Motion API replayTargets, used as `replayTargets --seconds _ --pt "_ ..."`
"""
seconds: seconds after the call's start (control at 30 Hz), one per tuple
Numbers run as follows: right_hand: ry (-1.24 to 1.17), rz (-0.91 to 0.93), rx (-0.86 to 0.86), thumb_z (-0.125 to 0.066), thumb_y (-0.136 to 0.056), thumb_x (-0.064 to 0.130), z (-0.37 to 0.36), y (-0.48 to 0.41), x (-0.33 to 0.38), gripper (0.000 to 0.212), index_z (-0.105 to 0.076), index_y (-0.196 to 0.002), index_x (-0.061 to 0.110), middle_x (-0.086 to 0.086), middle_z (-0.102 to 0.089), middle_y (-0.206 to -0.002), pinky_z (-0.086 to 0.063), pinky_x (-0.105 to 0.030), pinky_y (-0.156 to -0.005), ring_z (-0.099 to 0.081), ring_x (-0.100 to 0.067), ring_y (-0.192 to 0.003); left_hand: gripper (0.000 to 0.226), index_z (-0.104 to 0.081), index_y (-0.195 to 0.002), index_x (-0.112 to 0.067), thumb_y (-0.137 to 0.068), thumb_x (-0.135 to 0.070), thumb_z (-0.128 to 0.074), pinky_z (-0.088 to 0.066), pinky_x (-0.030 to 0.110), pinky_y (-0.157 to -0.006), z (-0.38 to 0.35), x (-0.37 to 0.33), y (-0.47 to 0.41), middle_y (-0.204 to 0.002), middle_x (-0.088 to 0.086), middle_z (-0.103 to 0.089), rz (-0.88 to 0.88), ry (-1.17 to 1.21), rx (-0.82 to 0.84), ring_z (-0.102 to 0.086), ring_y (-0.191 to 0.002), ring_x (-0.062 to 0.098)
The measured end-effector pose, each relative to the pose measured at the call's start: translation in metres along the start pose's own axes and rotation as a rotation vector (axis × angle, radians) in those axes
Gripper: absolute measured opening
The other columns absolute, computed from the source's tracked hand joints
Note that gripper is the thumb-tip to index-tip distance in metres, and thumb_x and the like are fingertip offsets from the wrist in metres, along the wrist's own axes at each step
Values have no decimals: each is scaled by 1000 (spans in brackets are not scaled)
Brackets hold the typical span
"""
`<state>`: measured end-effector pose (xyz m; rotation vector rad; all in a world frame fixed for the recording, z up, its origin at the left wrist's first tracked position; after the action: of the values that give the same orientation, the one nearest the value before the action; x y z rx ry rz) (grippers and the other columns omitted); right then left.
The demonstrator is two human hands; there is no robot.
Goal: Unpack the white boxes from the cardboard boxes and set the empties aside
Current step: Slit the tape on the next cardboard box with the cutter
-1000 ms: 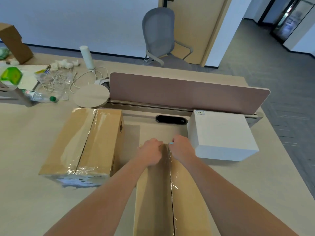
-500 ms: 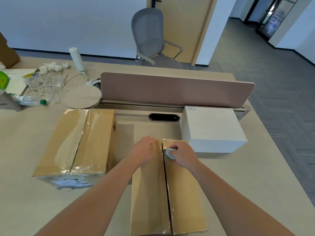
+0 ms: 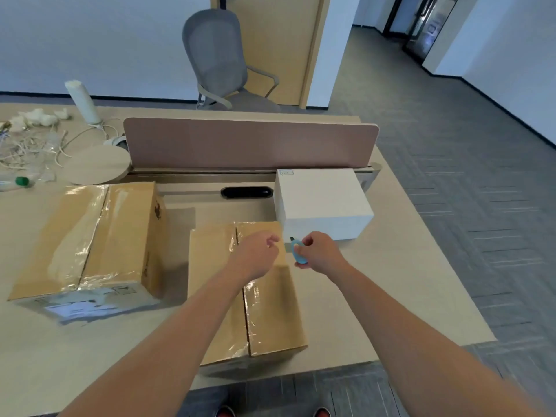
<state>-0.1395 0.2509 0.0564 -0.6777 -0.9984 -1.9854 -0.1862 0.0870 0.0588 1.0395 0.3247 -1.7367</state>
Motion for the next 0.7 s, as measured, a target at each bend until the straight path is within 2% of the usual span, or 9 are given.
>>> replayTargets --seconds 0.07,0.1,0.17,0.27,0.4,0.57,0.7 --pt "-20 -22 -7 -66 -94 20 16 2 -24 27 -45 -78 14 -8 -56 -87 -61 -46 -71 -74 -33 -79 30 -63 -120 -20 -95 -17 -46 -44 22 -75 -23 -13 0 -118 -2 -63 -8 -6 20 -58 -100 14" --pt "12 -20 -16 -66 -93 22 25 3 -38 28 -45 -76 15 -6 -56 -83 -59 -47 -72 -74 -32 -78 30 -64 -119 -20 -95 -17 -47 -43 21 -74 -36 -19 -1 -119 -1 -63 -13 -16 31 -58 -100 14" --pt "85 -21 -40 -66 -92 25 43 2 -68 28 -46 -74 17 -3 -54 -76 -49 -38 -63 -67 -29 -74 31 -64 -121 -18 -94 -18 -47 -45 24 -77 -65 -33 -1 -121 0 -63 6 -27 62 -59 -101 16" --pt "98 -34 -33 -67 -91 26 70 -2 -121 20 -55 -81 13 -1 -55 -77 -39 -30 -60 -52 -22 -68 35 -63 -124 -16 -94 -16 -46 -49 28 -82 -115 -52 2 -123 1 -62 54 -35 98 -61 -104 19" --pt "186 -35 37 -66 -91 30 95 -6 -194 20 -60 -82 14 -3 -61 -81 -41 -30 -63 -56 -21 -71 36 -60 -129 -14 -95 -17 -48 -44 29 -98 -186 -67 6 -129 4 -62 140 -105 101 -57 -116 21" --pt "254 -74 100 -64 -92 30 104 -13 -265 19 -64 -86 12 -8 -68 -85 -54 -39 -70 -68 -29 -77 39 -54 -135 -12 -97 -17 -47 -40 28 -100 -255 -64 13 -136 7 -56 282 -97 116 -53 -122 23" --pt "301 -82 181 -60 -93 24 96 -19 -293 15 -62 -86 11 -10 -69 -84 -56 -39 -73 -70 -30 -79 40 -51 -138 -9 -98 -16 -45 -38 28 -102 -288 -54 13 -139 10 -53 352 -110 130 -51 -126 24"
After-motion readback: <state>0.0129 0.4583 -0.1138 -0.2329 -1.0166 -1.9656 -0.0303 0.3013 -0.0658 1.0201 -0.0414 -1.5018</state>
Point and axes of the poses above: each hand's wrist, its own y-axis away from the middle knuckle, its own z-axis out of the back of the hand, x = y × z, the point moved 2 cm from there along -y, towards the middle knuckle
